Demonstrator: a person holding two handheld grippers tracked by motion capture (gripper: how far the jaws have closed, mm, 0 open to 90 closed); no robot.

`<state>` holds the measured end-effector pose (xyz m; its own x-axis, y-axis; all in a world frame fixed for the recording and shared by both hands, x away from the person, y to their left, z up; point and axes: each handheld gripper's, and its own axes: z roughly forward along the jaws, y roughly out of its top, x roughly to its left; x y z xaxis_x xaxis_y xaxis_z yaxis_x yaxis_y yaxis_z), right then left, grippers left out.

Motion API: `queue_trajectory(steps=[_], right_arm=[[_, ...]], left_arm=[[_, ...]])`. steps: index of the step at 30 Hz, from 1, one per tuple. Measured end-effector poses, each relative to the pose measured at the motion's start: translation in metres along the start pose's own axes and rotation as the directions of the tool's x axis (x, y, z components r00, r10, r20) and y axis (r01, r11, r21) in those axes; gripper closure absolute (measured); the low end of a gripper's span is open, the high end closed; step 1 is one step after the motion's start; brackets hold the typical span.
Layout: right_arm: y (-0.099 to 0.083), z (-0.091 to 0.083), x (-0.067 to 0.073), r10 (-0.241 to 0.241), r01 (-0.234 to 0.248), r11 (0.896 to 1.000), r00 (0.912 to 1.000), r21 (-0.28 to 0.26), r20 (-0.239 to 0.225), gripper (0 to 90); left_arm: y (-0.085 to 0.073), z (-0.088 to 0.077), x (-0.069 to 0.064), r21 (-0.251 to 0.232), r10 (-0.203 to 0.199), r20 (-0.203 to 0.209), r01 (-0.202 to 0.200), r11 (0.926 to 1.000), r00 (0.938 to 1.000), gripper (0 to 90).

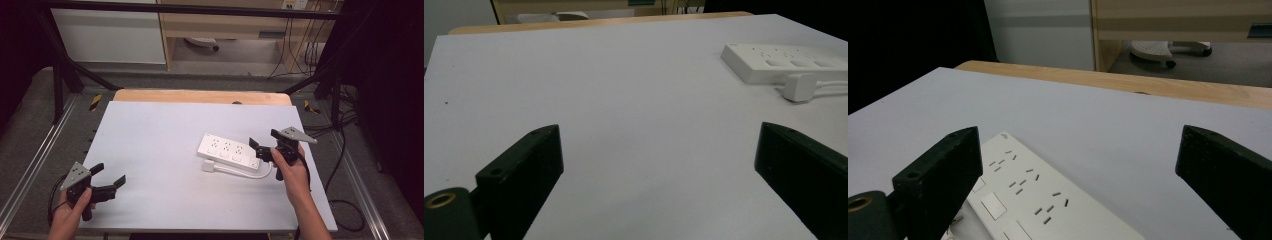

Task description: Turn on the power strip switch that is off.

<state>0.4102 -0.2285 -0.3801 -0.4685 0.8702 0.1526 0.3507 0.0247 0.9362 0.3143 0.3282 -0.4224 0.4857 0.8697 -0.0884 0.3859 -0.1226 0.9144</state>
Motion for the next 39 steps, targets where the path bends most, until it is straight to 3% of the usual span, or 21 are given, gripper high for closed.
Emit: queue_trajectory(steps=[15,29,39], right_arm=[[-0.021,-0.037,-0.028,0.011,-0.009,0.999,0.9986,-0.035,0.052,6.5],[-0.035,-0.062,-0.041,0.022,-0.019,0.999,0.9962,-0.044,0.085,6.5],[-0.046,-0.07,-0.046,0.017,-0.014,0.999,0.9958,-0.032,0.091,5.9]], left_arm=[[0.0,0.0,-0.001,0.002,0.0,0.002,0.0,1.0,1.0,5.6],[0.0,0.0,-0.001,0.004,0.001,0.002,-0.001,1.0,1.0,5.6],[0.0,0.0,-0.001,0.006,0.001,0.001,-0.001,1.0,1.0,5.6]])
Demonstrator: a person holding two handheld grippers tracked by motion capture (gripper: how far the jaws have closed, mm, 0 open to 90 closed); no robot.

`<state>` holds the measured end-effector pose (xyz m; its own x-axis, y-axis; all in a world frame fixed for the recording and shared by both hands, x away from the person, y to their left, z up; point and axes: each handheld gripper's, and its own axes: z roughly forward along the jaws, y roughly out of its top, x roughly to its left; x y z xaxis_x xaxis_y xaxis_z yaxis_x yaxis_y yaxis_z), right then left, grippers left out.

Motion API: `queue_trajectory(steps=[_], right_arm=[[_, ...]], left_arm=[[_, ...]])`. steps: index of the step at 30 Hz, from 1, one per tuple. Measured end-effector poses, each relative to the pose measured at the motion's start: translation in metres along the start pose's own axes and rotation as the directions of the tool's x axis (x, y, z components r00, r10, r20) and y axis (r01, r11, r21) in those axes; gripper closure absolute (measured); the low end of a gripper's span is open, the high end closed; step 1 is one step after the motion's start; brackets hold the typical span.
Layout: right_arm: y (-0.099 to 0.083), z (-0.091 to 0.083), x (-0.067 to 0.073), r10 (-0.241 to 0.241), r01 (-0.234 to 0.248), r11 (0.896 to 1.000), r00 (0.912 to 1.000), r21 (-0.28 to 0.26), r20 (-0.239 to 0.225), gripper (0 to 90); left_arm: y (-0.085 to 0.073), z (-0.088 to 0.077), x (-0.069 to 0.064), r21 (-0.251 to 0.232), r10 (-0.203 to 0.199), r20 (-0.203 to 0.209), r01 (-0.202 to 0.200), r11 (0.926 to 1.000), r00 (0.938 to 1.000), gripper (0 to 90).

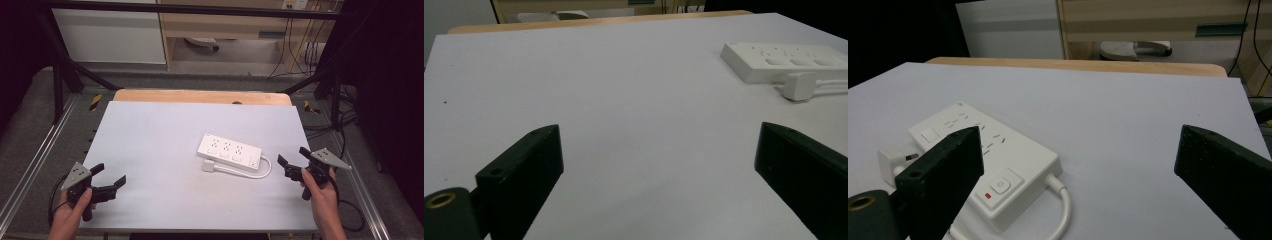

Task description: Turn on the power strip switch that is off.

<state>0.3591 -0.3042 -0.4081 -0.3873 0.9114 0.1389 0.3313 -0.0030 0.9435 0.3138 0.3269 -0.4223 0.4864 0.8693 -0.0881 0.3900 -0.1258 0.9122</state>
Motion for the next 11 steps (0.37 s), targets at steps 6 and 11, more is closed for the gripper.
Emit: queue_trajectory(steps=[6,11], right_arm=[[-0.015,0.0,-0.001,-0.008,0.008,0.999,1.0,0.037,0.002,5.5],[-0.03,0.005,0.002,-0.017,0.018,0.996,0.9998,0.089,-0.003,5.1]], left_arm=[[0.0,0.0,0.0,0.001,0.001,0.0,-0.001,1.0,1.0,5.6],[0.0,0.0,0.0,0.0,0.002,-0.001,-0.002,1.0,1.0,5.6]])
